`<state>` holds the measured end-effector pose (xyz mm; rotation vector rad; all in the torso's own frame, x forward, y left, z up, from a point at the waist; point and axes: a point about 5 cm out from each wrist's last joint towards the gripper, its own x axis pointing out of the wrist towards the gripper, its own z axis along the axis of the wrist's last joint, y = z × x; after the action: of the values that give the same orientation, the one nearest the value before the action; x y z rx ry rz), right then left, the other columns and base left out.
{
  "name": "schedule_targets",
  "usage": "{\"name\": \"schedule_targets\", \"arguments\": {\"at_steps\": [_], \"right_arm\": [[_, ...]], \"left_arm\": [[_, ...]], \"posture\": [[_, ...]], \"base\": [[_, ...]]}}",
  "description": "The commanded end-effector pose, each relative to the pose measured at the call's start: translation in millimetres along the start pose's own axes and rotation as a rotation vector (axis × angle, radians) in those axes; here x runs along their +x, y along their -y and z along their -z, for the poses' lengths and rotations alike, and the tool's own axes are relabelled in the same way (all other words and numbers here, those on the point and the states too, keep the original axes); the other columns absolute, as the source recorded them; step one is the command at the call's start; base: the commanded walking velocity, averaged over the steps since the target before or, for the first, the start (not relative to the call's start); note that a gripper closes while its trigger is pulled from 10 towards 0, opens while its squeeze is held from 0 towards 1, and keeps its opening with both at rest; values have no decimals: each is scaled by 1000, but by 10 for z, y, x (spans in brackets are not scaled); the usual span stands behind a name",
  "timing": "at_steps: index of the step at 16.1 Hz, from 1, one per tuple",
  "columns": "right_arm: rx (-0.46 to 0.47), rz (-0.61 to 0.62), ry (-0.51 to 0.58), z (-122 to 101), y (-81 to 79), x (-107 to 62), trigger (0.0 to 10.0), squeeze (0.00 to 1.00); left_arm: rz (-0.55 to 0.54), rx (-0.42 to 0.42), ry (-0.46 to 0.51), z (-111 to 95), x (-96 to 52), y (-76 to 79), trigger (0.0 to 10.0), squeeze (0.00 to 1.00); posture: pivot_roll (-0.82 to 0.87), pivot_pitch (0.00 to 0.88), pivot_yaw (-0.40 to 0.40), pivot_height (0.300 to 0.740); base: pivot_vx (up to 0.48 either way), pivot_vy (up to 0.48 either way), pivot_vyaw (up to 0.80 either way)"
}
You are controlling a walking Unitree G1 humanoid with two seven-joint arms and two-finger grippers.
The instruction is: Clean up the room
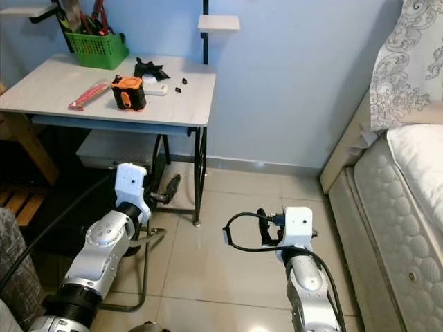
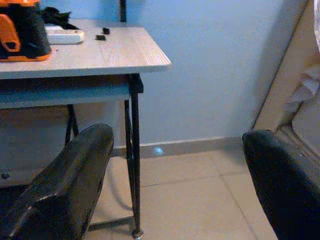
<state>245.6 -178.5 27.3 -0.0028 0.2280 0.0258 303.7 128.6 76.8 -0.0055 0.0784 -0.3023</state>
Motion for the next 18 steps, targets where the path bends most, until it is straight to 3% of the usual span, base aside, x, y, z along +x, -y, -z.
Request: {"name": "schedule_targets", "arguments": {"at_steps": [1,2,4,12,13,18], "right_arm": [[-1,8,39,-57,53,-16,10000,0],[19,31,30,-47,108,1,10000,0],[9,18,31,-51,88,27,10000,0],[-13,12,12,-39,39,128,10000,0],[6,17,-2,-28,46,141,10000,0],[-2,-13,24,-7,-12,40,10000,0]], "left_arm": [[-21,-26,23,-4,-19,-8,10000,0],[-36,-50,3,38,-14,0,10000,0],[-25,0,13,-6,29,-2,10000,0],[36,-14,46,-82,146,97,10000,0],[46,5,6,-25,160,127,10000,0],[89,-52,30,-28,110,57,10000,0]], "posture": [[89,0,-22,740],[91,0,-27,740],[93,0,-31,740],[92,0,-29,740],[92,0,-29,740],[76,0,-19,740]], "base": [[0,0,0],[0,0,0],[0,0,0],[0,-441,0],[0,0,-650],[0,0,-714]]}}
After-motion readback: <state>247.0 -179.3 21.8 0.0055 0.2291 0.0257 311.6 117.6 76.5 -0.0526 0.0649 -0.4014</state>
